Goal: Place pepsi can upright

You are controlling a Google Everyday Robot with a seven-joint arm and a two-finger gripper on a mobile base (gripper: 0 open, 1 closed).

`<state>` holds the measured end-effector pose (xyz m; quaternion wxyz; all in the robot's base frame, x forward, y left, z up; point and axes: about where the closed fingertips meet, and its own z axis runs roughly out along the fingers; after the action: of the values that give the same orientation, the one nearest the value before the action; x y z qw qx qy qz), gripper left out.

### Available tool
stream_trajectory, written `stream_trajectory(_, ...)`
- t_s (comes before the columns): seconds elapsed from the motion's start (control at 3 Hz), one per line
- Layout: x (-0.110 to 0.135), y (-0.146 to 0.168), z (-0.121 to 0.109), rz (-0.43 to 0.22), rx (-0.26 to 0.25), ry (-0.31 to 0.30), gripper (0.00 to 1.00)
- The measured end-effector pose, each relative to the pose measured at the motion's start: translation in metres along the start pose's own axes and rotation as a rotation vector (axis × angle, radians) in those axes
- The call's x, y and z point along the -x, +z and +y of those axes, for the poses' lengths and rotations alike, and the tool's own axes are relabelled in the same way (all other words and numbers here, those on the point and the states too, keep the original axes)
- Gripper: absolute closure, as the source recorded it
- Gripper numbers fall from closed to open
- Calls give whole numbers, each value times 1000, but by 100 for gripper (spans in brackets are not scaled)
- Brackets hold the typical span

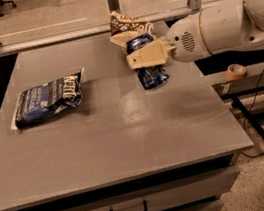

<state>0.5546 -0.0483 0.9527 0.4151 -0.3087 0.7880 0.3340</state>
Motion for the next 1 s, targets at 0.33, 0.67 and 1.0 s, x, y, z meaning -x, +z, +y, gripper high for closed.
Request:
stream_trajectory(0.33, -12, 6, -4, -68, -2, -111, 100)
stream_trajectory(0.67, -15, 18, -6, -156, -37, -229, 100)
stream_trajectory(1.0, -15, 27, -8, -221, -35, -292, 100)
